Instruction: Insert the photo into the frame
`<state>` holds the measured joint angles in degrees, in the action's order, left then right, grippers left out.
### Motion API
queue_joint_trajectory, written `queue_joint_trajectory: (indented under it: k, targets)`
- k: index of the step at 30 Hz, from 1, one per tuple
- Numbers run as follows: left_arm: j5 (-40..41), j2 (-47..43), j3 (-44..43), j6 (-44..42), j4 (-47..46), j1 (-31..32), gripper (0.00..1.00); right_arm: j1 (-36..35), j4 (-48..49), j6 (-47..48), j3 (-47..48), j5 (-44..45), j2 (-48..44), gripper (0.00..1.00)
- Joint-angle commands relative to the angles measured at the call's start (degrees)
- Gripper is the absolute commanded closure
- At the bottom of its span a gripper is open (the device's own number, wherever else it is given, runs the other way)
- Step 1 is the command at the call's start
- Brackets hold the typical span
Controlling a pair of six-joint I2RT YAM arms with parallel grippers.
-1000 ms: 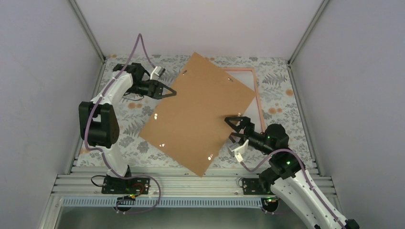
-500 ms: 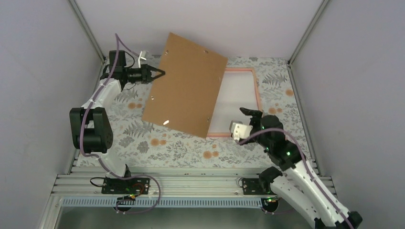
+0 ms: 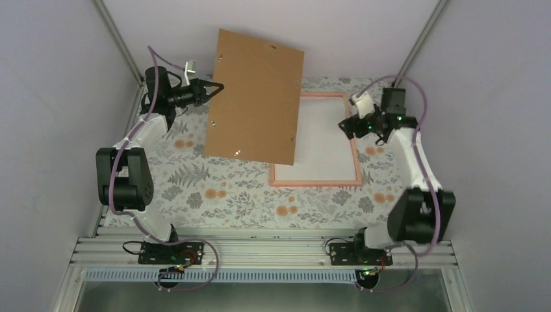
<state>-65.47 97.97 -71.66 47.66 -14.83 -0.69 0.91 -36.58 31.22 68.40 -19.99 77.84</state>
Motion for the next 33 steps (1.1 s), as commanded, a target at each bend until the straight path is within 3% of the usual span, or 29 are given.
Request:
queue_joint_trajectory:
  k: [1,8,14,25,33]
  targets:
    - [0.63,-2.42,-2.55,-1.69,-1.02,-0.01,0.98,9.69,-5.97,-13.36,7.32,-14.66,13.03,0.15]
    - [-0.12,-3.41,-2.91,-8.91,6.91,-1.92,0.98,14.53,-2.07,-23.43,14.82,-14.60,29.10,0.31]
    - [-1.55,-2.41,-3.95,-11.64,9.36,-3.44,0.98,14.78,1.47,-25.29,17.27,-14.03,36.86,0.35]
    - [-1.66,-2.37,-2.95,-13.89,10.70,-5.27,0.98,14.74,5.80,-28.07,16.66,-16.31,43.77,0.38]
    - [-2.06,-1.83,0.64,-8.19,4.34,-5.29,0.98,13.62,8.23,-31.17,11.01,-24.83,43.49,0.43]
